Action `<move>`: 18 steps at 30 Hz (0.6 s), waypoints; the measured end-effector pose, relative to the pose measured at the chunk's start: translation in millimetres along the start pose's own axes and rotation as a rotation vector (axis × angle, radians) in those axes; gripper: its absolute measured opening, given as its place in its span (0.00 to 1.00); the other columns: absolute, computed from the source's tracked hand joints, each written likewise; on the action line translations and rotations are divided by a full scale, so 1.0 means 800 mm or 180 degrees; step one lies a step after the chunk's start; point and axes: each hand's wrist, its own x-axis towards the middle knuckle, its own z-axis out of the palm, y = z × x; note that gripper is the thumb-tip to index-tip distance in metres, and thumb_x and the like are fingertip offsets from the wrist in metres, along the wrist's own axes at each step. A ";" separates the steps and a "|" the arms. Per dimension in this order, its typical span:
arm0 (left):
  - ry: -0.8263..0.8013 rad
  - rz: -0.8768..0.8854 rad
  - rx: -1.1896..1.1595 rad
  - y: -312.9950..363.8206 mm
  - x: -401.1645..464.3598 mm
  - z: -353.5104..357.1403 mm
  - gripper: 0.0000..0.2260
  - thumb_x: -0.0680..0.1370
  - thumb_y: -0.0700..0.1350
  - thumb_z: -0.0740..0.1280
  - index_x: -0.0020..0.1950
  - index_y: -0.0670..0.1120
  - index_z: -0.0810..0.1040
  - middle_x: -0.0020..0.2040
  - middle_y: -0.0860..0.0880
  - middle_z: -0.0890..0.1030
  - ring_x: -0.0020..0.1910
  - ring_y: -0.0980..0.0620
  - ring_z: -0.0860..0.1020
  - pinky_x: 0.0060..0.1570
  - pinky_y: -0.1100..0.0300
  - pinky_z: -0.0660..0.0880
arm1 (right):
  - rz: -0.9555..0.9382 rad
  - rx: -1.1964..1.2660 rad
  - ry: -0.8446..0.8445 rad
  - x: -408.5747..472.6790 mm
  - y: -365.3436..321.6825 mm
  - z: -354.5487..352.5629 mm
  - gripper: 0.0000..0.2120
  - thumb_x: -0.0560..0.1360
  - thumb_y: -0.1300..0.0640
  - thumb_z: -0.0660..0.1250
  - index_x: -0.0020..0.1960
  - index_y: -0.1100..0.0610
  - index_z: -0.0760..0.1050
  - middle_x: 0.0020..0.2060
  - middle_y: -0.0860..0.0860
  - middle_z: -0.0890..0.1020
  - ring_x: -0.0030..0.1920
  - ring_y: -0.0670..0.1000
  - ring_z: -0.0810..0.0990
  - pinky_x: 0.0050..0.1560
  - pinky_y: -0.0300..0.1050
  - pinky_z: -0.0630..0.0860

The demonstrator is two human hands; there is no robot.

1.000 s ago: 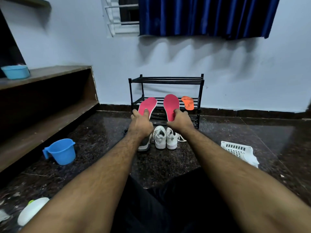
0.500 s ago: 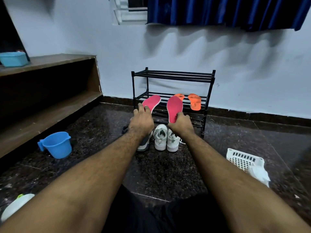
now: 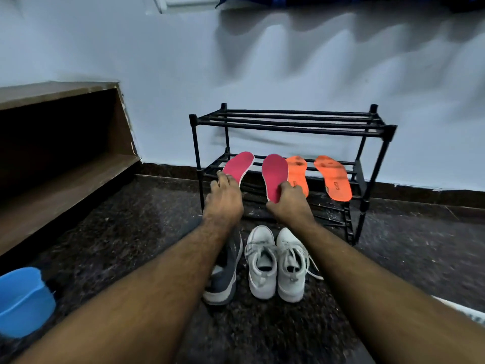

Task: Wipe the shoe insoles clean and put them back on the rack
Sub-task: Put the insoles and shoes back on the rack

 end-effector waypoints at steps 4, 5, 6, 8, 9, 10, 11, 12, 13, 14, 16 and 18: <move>-0.0018 0.0104 0.0130 -0.005 0.092 0.052 0.26 0.80 0.36 0.58 0.78 0.34 0.56 0.76 0.34 0.58 0.69 0.37 0.66 0.60 0.44 0.74 | 0.0003 -0.0017 0.0143 0.094 -0.013 0.046 0.24 0.70 0.50 0.72 0.61 0.60 0.73 0.56 0.61 0.76 0.55 0.63 0.77 0.56 0.54 0.77; -0.0022 0.0128 0.0139 -0.003 0.110 0.063 0.26 0.80 0.35 0.57 0.78 0.34 0.56 0.77 0.35 0.58 0.70 0.37 0.66 0.61 0.44 0.74 | 0.0014 -0.0033 0.0177 0.113 -0.016 0.053 0.24 0.70 0.50 0.72 0.61 0.60 0.73 0.57 0.62 0.76 0.55 0.63 0.77 0.56 0.53 0.78; -0.0025 0.0166 0.0158 0.000 0.131 0.077 0.26 0.80 0.35 0.58 0.78 0.34 0.56 0.77 0.35 0.58 0.70 0.37 0.65 0.62 0.44 0.73 | 0.0031 -0.0063 0.0202 0.135 -0.016 0.064 0.24 0.70 0.50 0.71 0.62 0.60 0.73 0.58 0.62 0.76 0.56 0.63 0.77 0.56 0.53 0.77; -0.0018 0.0177 0.0128 0.008 0.166 0.104 0.25 0.81 0.37 0.59 0.78 0.35 0.57 0.76 0.35 0.60 0.70 0.37 0.66 0.62 0.44 0.73 | 0.0107 -0.0161 0.0244 0.169 -0.015 0.081 0.24 0.72 0.52 0.71 0.65 0.59 0.71 0.62 0.62 0.72 0.60 0.63 0.75 0.59 0.52 0.75; -0.0051 0.0173 0.0073 0.012 0.180 0.115 0.25 0.82 0.39 0.61 0.77 0.36 0.58 0.75 0.36 0.61 0.70 0.37 0.66 0.62 0.43 0.73 | 0.0142 -0.0216 0.0254 0.183 -0.015 0.089 0.25 0.73 0.51 0.71 0.66 0.59 0.70 0.64 0.62 0.70 0.62 0.63 0.74 0.60 0.52 0.74; -0.0143 0.0161 0.0009 0.016 0.192 0.125 0.26 0.82 0.42 0.63 0.77 0.37 0.58 0.74 0.36 0.62 0.70 0.38 0.66 0.63 0.42 0.72 | 0.0178 -0.0272 0.0238 0.192 -0.014 0.097 0.26 0.74 0.50 0.71 0.67 0.59 0.70 0.65 0.62 0.69 0.63 0.62 0.73 0.61 0.51 0.73; -0.0263 0.0161 -0.0022 0.018 0.201 0.137 0.27 0.82 0.46 0.64 0.77 0.39 0.59 0.74 0.36 0.62 0.72 0.38 0.65 0.64 0.40 0.70 | 0.0222 -0.0340 0.0201 0.199 -0.010 0.108 0.28 0.74 0.48 0.72 0.68 0.60 0.70 0.65 0.62 0.68 0.64 0.62 0.73 0.62 0.51 0.73; -0.0360 0.0176 -0.0008 0.019 0.207 0.147 0.27 0.83 0.49 0.64 0.78 0.41 0.59 0.75 0.37 0.62 0.73 0.38 0.64 0.66 0.37 0.67 | 0.0248 -0.0419 0.0189 0.204 -0.008 0.116 0.29 0.73 0.46 0.72 0.68 0.60 0.71 0.66 0.62 0.68 0.64 0.61 0.74 0.62 0.50 0.74; -0.0425 0.0187 0.0024 0.017 0.210 0.157 0.27 0.83 0.50 0.63 0.78 0.42 0.59 0.76 0.37 0.62 0.74 0.39 0.63 0.68 0.35 0.64 | 0.0241 -0.0486 0.0186 0.204 -0.003 0.125 0.29 0.73 0.45 0.73 0.67 0.60 0.72 0.66 0.62 0.67 0.63 0.61 0.74 0.61 0.50 0.74; -0.0445 0.0193 0.0051 0.015 0.210 0.164 0.27 0.83 0.52 0.62 0.78 0.42 0.59 0.76 0.37 0.62 0.75 0.39 0.62 0.70 0.32 0.60 | 0.0194 -0.0528 0.0218 0.203 0.001 0.131 0.27 0.74 0.45 0.73 0.66 0.59 0.72 0.66 0.62 0.67 0.63 0.61 0.74 0.61 0.49 0.73; -0.0368 0.0146 0.0041 0.008 0.203 0.169 0.29 0.83 0.56 0.60 0.78 0.42 0.58 0.76 0.37 0.62 0.75 0.39 0.62 0.70 0.30 0.57 | 0.0008 -0.0561 0.0347 0.194 0.007 0.133 0.25 0.75 0.46 0.72 0.65 0.59 0.72 0.66 0.62 0.66 0.63 0.62 0.72 0.61 0.50 0.72; -0.0277 0.0017 -0.0184 0.004 0.189 0.158 0.30 0.83 0.59 0.57 0.78 0.42 0.58 0.75 0.37 0.63 0.75 0.38 0.62 0.70 0.31 0.56 | -0.0173 -0.0545 0.0469 0.179 0.010 0.123 0.26 0.75 0.45 0.70 0.66 0.59 0.70 0.66 0.61 0.66 0.64 0.62 0.70 0.61 0.52 0.72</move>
